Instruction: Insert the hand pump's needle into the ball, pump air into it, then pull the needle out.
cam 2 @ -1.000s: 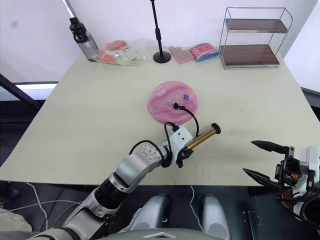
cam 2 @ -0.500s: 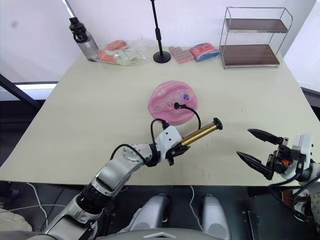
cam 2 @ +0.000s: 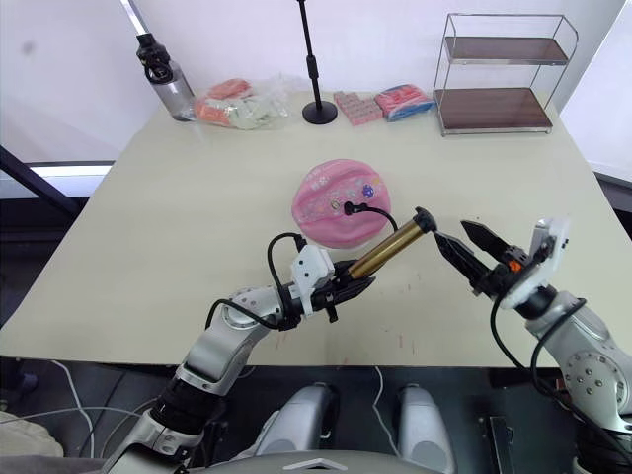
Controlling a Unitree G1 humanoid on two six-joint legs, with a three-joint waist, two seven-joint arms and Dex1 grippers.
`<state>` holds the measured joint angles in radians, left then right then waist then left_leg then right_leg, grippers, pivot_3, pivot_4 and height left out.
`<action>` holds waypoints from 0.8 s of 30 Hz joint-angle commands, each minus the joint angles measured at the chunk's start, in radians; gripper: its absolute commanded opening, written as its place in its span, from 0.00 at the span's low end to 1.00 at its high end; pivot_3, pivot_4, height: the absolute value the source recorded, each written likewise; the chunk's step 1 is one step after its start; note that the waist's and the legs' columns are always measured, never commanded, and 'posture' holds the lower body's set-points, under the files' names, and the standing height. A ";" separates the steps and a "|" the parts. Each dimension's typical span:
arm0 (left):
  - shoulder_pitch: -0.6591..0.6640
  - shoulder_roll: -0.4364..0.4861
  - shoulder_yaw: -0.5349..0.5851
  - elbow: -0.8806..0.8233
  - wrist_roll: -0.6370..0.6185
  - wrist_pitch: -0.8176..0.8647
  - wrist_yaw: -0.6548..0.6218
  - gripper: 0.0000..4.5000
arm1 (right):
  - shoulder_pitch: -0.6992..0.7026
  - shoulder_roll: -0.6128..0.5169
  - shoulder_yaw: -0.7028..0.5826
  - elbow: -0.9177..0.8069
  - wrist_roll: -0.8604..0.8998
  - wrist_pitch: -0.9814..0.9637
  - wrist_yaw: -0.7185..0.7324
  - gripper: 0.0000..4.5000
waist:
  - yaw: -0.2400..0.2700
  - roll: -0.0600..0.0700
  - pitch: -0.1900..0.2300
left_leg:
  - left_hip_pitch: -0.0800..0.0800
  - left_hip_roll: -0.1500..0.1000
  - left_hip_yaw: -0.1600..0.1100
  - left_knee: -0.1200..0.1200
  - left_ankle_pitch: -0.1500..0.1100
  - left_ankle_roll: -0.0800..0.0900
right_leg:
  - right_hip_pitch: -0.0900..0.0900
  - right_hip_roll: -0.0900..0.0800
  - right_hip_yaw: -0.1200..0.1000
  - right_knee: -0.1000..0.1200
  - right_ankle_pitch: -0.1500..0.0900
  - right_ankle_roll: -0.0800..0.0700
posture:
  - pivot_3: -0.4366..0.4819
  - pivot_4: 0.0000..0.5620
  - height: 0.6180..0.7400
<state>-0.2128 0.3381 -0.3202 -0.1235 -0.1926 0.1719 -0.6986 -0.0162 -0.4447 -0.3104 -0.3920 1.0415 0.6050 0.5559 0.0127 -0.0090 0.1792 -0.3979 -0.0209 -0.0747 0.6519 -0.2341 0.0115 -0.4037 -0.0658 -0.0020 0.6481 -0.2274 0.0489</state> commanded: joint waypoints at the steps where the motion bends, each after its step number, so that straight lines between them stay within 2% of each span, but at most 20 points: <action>1: 0.005 -0.025 0.035 0.000 -0.032 -0.073 -0.022 0.27 | -0.054 0.050 0.009 -0.038 0.125 0.061 -0.120 1.00 | 0.000 0.000 0.000 | 0.000 0.000 0.000 0.000 0.000 0.000 | 0.000 0.000 0.000 0.000 0.000 0.000 | 0.48 0.27 1.00; 4: 0.012 -0.035 0.042 0.010 -0.041 -0.091 -0.033 0.27 | -0.102 0.094 0.040 -0.024 0.189 0.095 -0.180 1.00 | 0.000 0.000 0.000 | 0.000 0.000 0.000 0.000 0.000 0.000 | 0.000 0.000 0.000 0.000 0.000 0.001 | 0.48 0.27 1.00; 12: 0.028 -0.073 0.046 0.016 -0.035 -0.102 -0.040 0.27 | -0.173 0.211 0.095 0.006 0.201 0.084 -0.259 1.00 | -0.008 0.000 0.000 | 0.000 0.000 0.000 0.000 0.000 0.000 | 0.000 0.002 0.000 0.001 0.000 0.001 | 0.48 0.27 1.00; 24: 0.041 -0.074 0.043 0.036 -0.024 -0.115 -0.050 0.27 | -0.196 0.243 0.098 0.006 0.183 0.063 -0.255 1.00 | -0.025 0.000 0.000 | 0.001 0.000 0.000 0.000 0.000 0.000 | -0.001 0.003 0.001 0.004 0.000 0.001 | 0.48 0.27 1.00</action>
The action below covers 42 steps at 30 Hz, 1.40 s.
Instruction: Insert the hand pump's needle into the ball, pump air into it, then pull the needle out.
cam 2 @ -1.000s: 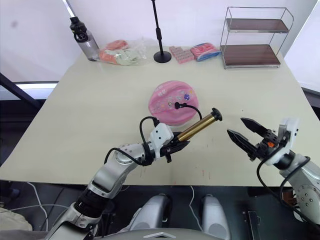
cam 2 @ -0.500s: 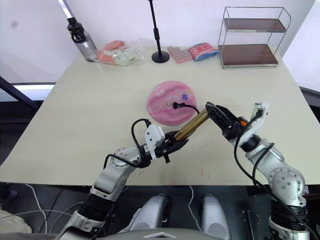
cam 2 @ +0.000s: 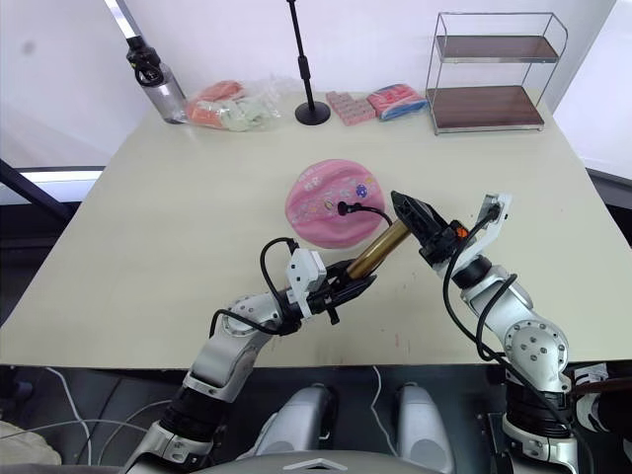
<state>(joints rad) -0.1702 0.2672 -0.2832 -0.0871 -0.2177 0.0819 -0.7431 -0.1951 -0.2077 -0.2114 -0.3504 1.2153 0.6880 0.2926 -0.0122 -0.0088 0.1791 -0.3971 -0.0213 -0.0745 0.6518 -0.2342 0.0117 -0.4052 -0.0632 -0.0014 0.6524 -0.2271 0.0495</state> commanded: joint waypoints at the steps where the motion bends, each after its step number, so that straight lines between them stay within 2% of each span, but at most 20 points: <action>1: -0.006 -0.001 0.009 0.008 0.002 -0.026 -0.008 0.27 | -0.018 0.008 0.001 -0.037 0.007 -0.024 0.014 1.00 | 0.000 0.000 0.000 | 0.000 0.000 0.000 0.000 0.000 0.000 | 0.000 0.000 0.000 0.000 0.000 0.000 | 0.48 0.27 1.00; 18: 0.001 -0.004 0.020 0.028 0.004 -0.024 -0.003 0.27 | -0.020 0.014 0.016 -0.044 -0.050 -0.049 0.036 1.00 | -0.001 0.000 0.000 | 0.000 0.000 0.000 0.000 0.000 0.000 | -0.001 0.000 0.001 0.001 0.000 0.000 | 0.48 0.27 1.00; 19: 0.000 -0.004 0.020 0.031 0.005 -0.026 -0.004 0.27 | -0.020 0.014 0.017 -0.044 -0.054 -0.051 0.038 0.89 | -0.001 0.000 0.000 | 0.000 0.000 0.000 0.000 0.000 0.000 | -0.001 0.000 0.001 0.001 0.000 0.000 | 0.48 0.27 1.00; 23: -0.001 -0.004 0.018 0.044 0.010 -0.035 -0.007 0.27 | -0.019 0.016 0.019 -0.042 -0.063 -0.058 0.043 0.54 | -0.001 0.000 0.000 | 0.000 0.000 0.000 0.000 0.000 0.000 | -0.001 0.000 0.001 0.001 0.000 0.000 | 0.48 0.27 1.00; 25: -0.001 -0.003 0.018 0.047 0.011 -0.037 -0.008 0.27 | -0.017 0.014 0.022 -0.041 -0.069 -0.058 0.049 0.42 | -0.001 0.000 0.000 | 0.000 0.000 0.000 0.000 0.000 0.000 | -0.001 0.000 0.001 0.001 0.000 0.000 | 0.48 0.27 1.00; 33: 0.002 0.006 0.028 0.058 0.007 -0.013 -0.008 0.27 | -0.013 0.010 0.030 -0.046 -0.097 -0.061 0.063 0.41 | -0.001 0.000 0.000 | 0.000 0.001 0.000 0.000 0.000 0.000 | -0.001 0.000 0.001 0.001 0.000 0.000 | 0.48 0.27 1.00; 34: 0.001 0.009 0.031 0.061 0.006 -0.005 -0.007 0.38 | -0.014 0.006 0.033 -0.048 -0.108 -0.063 0.068 0.41 | -0.001 0.000 0.000 | 0.000 0.001 0.000 0.000 0.000 0.000 | -0.001 0.000 0.001 0.001 0.000 0.000 | 0.48 0.27 1.00; 36: -0.004 0.014 0.039 0.071 0.010 0.006 0.000 0.53 | -0.015 -0.002 0.039 -0.052 -0.123 -0.064 0.082 0.41 | -0.001 0.000 0.000 | 0.000 0.000 0.000 0.000 0.000 0.000 | -0.001 0.000 0.001 0.001 0.000 0.000 | 0.48 0.27 1.00; 38: -0.014 0.025 0.046 0.088 0.009 -0.003 -0.013 0.63 | -0.015 -0.023 0.056 -0.066 -0.177 -0.089 0.117 0.41 | -0.001 0.000 0.000 | 0.000 0.000 0.000 0.000 0.000 0.000 | -0.001 0.000 0.001 0.001 -0.002 0.003 | 0.48 0.27 1.00; 42: -0.030 0.054 0.054 0.105 -0.016 -0.011 -0.074 0.98 | -0.015 -0.089 0.105 -0.092 -0.283 -0.129 0.203 0.41 | -0.001 0.000 0.000 | -0.001 0.000 0.000 0.000 0.000 0.000 | -0.002 0.000 0.001 0.001 -0.002 0.003 | 0.48 0.27 1.00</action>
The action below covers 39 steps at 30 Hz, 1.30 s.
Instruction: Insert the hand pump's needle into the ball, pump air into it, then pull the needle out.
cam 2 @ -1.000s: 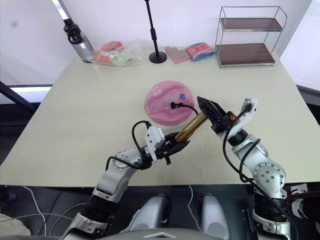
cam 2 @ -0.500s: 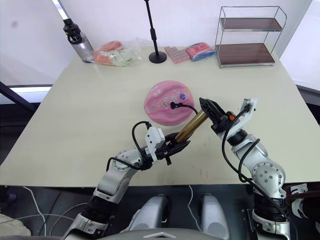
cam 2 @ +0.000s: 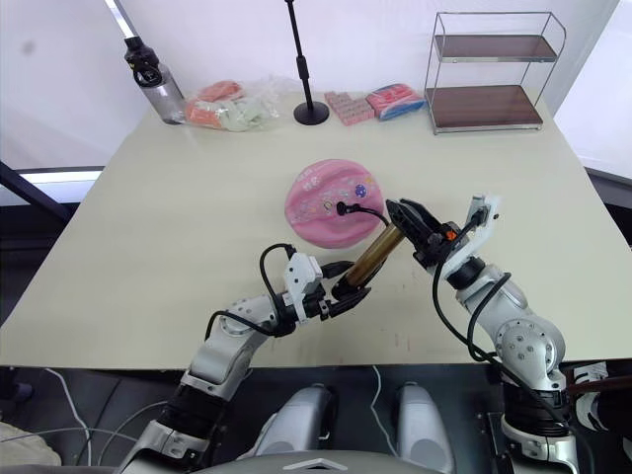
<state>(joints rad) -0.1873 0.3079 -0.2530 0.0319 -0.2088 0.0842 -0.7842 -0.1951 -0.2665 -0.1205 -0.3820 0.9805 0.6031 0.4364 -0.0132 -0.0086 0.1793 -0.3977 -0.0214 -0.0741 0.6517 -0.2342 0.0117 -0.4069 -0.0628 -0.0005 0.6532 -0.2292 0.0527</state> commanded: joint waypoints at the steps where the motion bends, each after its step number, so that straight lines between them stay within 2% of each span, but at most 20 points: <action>1: -0.013 0.017 0.026 -0.014 -0.032 -0.010 -0.046 0.99 | -0.015 -0.039 0.022 -0.063 -0.063 -0.052 0.072 0.41 | 0.000 0.000 0.000 | 0.000 0.000 0.000 0.000 0.000 0.000 | 0.000 0.000 0.000 0.000 0.000 0.000 | 0.48 0.27 1.00; 9: -0.071 0.096 0.008 0.059 -0.023 0.018 -0.188 0.99 | -0.022 -0.189 0.114 -0.097 -0.286 -0.171 0.244 0.41 | 0.001 0.000 0.000 | 0.000 0.000 0.000 0.000 0.000 0.000 | 0.000 0.000 0.000 0.000 0.000 0.000 | 0.48 0.27 1.00; 13: -0.104 0.097 -0.012 0.094 -0.015 0.019 -0.230 0.99 | -0.017 -0.207 0.135 -0.082 -0.353 -0.228 0.287 0.41 | 0.001 -0.001 0.000 | -0.001 0.000 0.000 0.000 0.000 0.000 | 0.000 0.000 0.000 -0.001 0.000 0.000 | 0.48 0.27 1.00; 17: -0.143 0.079 -0.047 0.151 0.019 0.004 -0.258 0.99 | -0.003 -0.195 0.150 -0.061 -0.395 -0.270 0.308 0.41 | 0.001 -0.001 0.000 | -0.001 0.000 0.000 -0.001 0.000 0.000 | 0.000 0.000 0.000 -0.001 0.000 0.000 | 0.48 0.27 1.00; 24: -0.250 0.006 -0.130 0.271 0.144 0.006 -0.208 0.99 | 0.014 -0.181 0.161 -0.037 -0.441 -0.313 0.336 0.41 | 0.003 -0.001 0.001 | -0.001 -0.001 0.000 0.000 0.000 0.000 | 0.000 0.000 0.000 -0.001 0.000 0.000 | 0.48 0.27 1.00; 39: -0.312 -0.104 -0.150 0.386 0.199 -0.006 -0.174 0.99 | 0.038 -0.196 0.152 0.024 -0.505 -0.357 0.351 0.41 | 0.002 -0.001 0.001 | -0.001 -0.001 0.000 0.000 0.000 0.000 | 0.000 0.000 0.000 0.000 0.000 0.000 | 0.48 0.27 1.00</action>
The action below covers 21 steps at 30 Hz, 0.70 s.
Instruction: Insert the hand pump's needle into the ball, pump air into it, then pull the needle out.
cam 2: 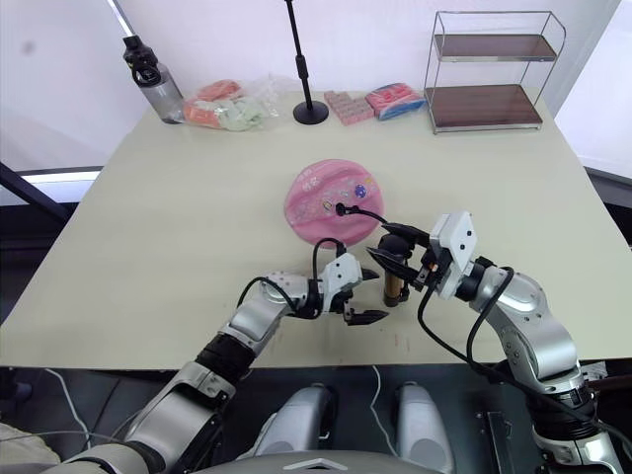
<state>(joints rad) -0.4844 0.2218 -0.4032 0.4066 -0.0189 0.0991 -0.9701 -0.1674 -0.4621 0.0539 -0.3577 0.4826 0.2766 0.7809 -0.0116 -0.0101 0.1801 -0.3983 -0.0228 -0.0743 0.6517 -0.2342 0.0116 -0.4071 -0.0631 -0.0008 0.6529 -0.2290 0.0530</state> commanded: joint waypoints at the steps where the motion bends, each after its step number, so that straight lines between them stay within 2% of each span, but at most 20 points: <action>1: -0.016 -0.021 0.000 0.023 0.014 -0.029 0.016 0.99 | 0.012 0.000 -0.021 0.003 -0.008 -0.035 0.008 0.41 | 0.000 0.000 0.000 | 0.000 0.000 0.000 0.000 0.000 0.000 | 0.000 0.000 0.000 0.000 0.000 0.000 | 0.48 0.27 1.00; 5: -0.031 -0.040 -0.009 0.080 0.053 -0.056 0.054 0.99 | 0.024 0.003 -0.025 0.012 -0.006 -0.048 0.004 0.41 | 0.001 0.000 0.000 | 0.000 0.000 0.000 0.000 0.000 0.000 | 0.000 0.000 0.000 0.000 0.000 0.000 | 0.48 0.27 1.00; 12: -0.035 -0.094 0.007 0.108 0.043 -0.063 0.065 0.99 | 0.033 0.002 -0.024 0.020 -0.009 -0.065 0.002 0.41 | 0.002 0.000 0.000 | 0.001 0.000 0.000 0.001 0.000 0.000 | 0.001 0.000 0.000 0.000 0.000 0.000 | 0.48 0.27 1.00; 15: -0.041 -0.098 0.008 0.131 0.058 -0.081 0.072 0.81 | 0.034 0.003 -0.026 0.022 -0.010 -0.070 -0.002 0.41 | 0.002 0.000 0.000 | 0.001 0.000 0.000 0.001 0.000 0.000 | 0.001 0.000 0.000 0.001 0.000 0.000 | 0.48 0.27 1.00; 16: -0.042 -0.100 0.010 0.138 0.059 -0.084 0.075 0.81 | 0.034 0.003 -0.026 0.023 -0.010 -0.071 -0.003 0.41 | 0.001 0.000 0.000 | 0.001 0.000 0.000 0.001 0.000 0.000 | 0.001 0.000 0.000 0.001 0.000 0.000 | 0.48 0.27 1.00; 17: -0.043 -0.102 0.011 0.143 0.059 -0.088 0.076 0.65 | 0.034 0.002 -0.027 0.025 -0.010 -0.072 -0.003 0.41 | 0.002 0.000 0.000 | 0.001 0.000 0.000 0.001 0.000 0.000 | 0.001 0.000 0.000 0.001 0.000 0.000 | 0.48 0.27 1.00; 19: -0.045 -0.107 0.011 0.154 0.060 -0.097 0.074 0.51 | 0.035 0.002 -0.027 0.027 -0.010 -0.073 -0.005 0.41 | 0.002 0.000 0.000 | 0.001 0.000 0.000 0.001 0.000 0.000 | 0.001 0.000 0.000 0.001 0.000 0.000 | 0.48 0.27 1.00; 21: -0.047 -0.114 0.014 0.169 0.059 -0.111 0.076 0.30 | 0.036 0.000 -0.029 0.025 -0.005 -0.066 -0.008 0.41 | 0.002 0.000 0.000 | 0.001 0.000 0.000 0.001 0.000 0.000 | 0.001 0.000 0.000 0.001 0.000 0.000 | 0.48 0.27 1.00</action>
<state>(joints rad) -0.5174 0.1125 -0.3969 0.5624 0.0402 0.0010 -0.9022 -0.1422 -0.4583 0.0419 -0.3323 0.4788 0.2113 0.7746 -0.0093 -0.0106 0.1797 -0.3974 -0.0232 -0.0747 0.6531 -0.2341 0.0116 -0.4060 -0.0633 -0.0010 0.6537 -0.2290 0.0535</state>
